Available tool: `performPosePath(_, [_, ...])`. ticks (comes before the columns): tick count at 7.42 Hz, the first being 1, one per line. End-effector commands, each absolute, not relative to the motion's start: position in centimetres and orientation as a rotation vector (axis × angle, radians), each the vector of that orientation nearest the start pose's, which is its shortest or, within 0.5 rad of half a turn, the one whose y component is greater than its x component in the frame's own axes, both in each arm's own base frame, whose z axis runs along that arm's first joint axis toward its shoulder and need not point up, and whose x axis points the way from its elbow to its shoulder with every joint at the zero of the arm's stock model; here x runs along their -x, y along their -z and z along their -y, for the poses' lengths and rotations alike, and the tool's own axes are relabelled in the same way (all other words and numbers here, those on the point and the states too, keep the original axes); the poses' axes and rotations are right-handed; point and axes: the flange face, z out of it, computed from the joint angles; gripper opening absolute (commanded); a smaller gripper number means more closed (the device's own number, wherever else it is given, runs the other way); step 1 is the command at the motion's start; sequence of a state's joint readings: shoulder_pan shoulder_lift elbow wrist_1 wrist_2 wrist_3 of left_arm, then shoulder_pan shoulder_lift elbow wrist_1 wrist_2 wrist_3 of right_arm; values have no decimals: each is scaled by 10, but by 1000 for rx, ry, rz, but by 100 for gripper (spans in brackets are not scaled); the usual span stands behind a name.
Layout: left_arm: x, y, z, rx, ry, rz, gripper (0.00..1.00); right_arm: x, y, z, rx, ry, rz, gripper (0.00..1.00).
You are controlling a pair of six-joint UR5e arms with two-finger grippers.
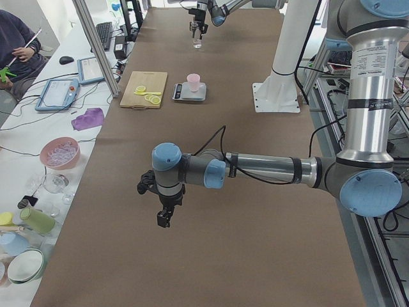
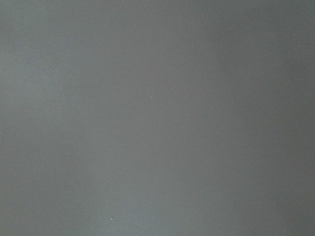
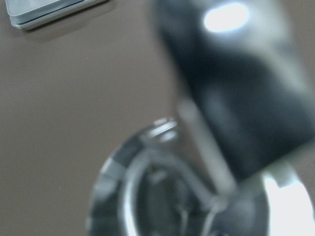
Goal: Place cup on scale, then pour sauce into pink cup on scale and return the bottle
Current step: 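Lift the sauce bottle with the right gripper off the table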
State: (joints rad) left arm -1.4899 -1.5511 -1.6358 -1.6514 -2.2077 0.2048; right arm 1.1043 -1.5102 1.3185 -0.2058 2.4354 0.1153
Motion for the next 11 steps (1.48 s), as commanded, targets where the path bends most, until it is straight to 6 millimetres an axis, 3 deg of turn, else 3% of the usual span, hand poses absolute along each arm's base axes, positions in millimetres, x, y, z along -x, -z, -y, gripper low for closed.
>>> performPosePath(1, [36, -637, 492, -147, -300, -668, 98, 162, -592, 491, -833, 761, 1046, 0])
performPosePath(3, [44, -651, 471, -112, -258, -753, 98, 156, -593, 496, -815, 739, 1037, 0])
performPosePath(4, [45, -661, 457, -94, -249, -758, 98, 153, -583, 500, -793, 722, 1031, 0])
performPosePath(6, [46, -667, 451, -92, -248, -758, 98, 162, -548, 511, -758, 712, 1018, 0])
performPosePath(9, [46, -669, 449, -91, -247, -758, 98, 180, -516, 531, -743, 698, 980, 0])
performPosePath(11, [48, -668, 449, -93, -242, -756, 98, 199, -469, 528, -721, 687, 921, 0])
